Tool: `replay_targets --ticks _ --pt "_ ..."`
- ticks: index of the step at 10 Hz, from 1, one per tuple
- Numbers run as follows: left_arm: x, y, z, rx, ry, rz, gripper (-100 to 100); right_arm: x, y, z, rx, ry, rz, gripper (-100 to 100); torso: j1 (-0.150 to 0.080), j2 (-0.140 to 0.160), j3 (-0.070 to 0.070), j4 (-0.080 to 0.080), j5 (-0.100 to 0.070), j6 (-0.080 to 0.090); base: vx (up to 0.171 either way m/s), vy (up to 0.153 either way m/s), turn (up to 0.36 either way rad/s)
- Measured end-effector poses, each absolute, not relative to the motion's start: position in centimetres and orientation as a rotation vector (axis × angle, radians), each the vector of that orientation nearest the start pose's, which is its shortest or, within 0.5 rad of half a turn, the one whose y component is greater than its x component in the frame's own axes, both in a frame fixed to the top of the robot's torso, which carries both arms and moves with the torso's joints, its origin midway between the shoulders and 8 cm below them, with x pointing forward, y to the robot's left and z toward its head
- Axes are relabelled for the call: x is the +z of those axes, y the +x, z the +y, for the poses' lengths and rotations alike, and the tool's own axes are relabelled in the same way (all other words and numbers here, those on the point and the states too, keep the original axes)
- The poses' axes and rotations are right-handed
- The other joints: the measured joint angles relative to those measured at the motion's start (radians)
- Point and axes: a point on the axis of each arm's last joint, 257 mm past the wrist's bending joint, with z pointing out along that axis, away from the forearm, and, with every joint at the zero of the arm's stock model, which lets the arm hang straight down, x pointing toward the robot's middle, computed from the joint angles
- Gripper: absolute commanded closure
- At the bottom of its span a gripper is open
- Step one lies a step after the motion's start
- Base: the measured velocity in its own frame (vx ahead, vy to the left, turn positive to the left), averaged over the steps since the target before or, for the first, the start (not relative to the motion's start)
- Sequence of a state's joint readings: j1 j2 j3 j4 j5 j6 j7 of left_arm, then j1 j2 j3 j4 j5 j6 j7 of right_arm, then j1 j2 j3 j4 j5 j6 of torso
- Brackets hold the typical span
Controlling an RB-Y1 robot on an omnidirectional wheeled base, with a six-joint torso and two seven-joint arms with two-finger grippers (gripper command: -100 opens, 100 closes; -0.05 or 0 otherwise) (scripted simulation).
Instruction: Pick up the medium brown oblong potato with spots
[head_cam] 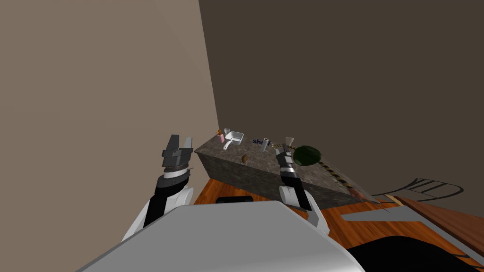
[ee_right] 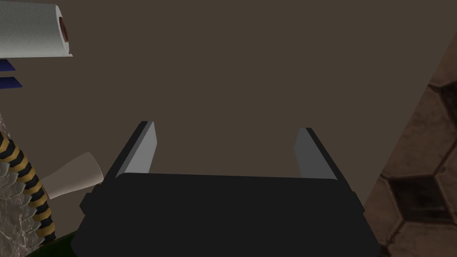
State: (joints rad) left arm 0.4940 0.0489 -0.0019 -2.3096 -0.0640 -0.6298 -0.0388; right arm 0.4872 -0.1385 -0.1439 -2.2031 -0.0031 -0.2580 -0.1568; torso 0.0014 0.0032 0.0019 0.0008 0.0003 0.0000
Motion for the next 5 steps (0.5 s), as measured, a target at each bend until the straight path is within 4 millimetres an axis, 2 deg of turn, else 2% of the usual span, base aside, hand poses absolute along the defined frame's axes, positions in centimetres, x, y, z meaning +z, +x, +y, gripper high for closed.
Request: replay_targets --ticks 5 --pt "6.0 31.6 25.6 -1.272 -0.434 0.583 0 -5.6 39.6 -36.8 1.276 1.016 0.825 -100 0.0 -0.001 0.0 0.0 0.0 0.0 -0.04 0.024 0.011"
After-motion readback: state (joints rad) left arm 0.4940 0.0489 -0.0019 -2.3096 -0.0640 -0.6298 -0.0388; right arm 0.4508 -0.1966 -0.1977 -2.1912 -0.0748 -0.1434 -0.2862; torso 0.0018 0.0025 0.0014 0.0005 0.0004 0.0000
